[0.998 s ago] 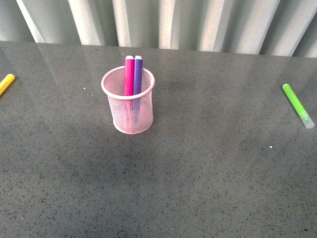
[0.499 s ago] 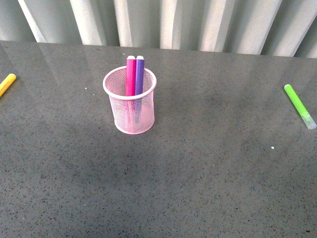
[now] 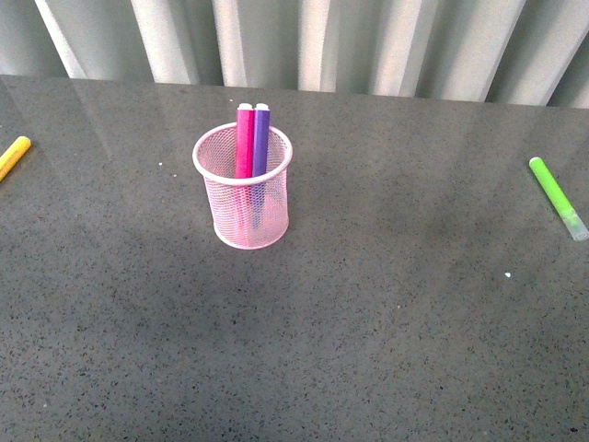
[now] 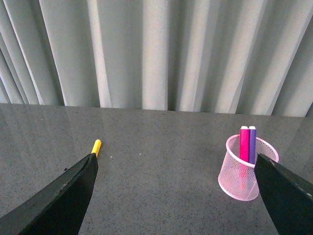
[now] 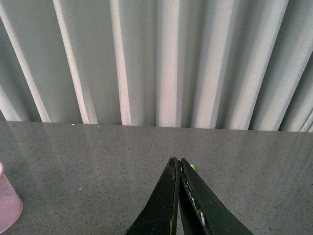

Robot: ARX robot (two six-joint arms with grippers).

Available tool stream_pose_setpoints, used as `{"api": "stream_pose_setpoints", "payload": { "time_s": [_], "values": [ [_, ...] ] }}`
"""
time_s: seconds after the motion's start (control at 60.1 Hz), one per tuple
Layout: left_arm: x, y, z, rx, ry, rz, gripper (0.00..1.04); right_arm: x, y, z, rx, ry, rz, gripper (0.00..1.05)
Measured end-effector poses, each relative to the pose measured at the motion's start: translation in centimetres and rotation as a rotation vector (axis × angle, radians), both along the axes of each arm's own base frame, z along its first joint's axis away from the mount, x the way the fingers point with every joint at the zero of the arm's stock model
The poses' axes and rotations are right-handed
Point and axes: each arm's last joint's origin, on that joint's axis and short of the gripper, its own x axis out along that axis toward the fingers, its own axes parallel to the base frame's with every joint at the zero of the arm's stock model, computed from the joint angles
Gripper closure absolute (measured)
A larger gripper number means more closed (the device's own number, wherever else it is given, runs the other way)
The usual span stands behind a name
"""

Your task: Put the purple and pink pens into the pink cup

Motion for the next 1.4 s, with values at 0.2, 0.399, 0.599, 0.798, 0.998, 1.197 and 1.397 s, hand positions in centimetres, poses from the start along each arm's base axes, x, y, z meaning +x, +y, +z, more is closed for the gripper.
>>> {"api": "stream_pose_setpoints", "payload": {
  "time_s": [0.2, 0.399, 0.599, 0.798, 0.998, 1.197, 1.397],
  "values": [
    [0.0, 0.0, 0.0, 0.0, 0.0, 0.0, 0.07, -1.2, -1.0, -1.0, 0.001, -0.006, 0.021, 1.01],
    [0.0, 0.0, 0.0, 0.0, 0.0, 0.0, 0.07, -2.2, -1.6, -0.4, 0.002, -0.024, -0.007, 1.01],
    [0.0, 0.0, 0.0, 0.0, 0.0, 0.0, 0.07, -3.0, -1.6, -0.1, 0.001, -0.033, -0.006, 1.01],
    [0.0, 0.0, 0.0, 0.0, 0.0, 0.0, 0.07, -3.7, -1.6, 0.0, 0.002, -0.038, -0.007, 1.01],
    [0.0, 0.0, 0.0, 0.0, 0.0, 0.0, 0.07, -4.4, -1.6, 0.1, 0.002, -0.04, -0.007, 1.01],
    [0.0, 0.0, 0.0, 0.0, 0.0, 0.0, 0.07, -4.8, -1.6, 0.1, 0.002, -0.041, -0.007, 1.01],
    [0.0, 0.0, 0.0, 0.0, 0.0, 0.0, 0.07, -5.1, -1.6, 0.0, 0.002, -0.041, -0.007, 1.01]
  ]
}}
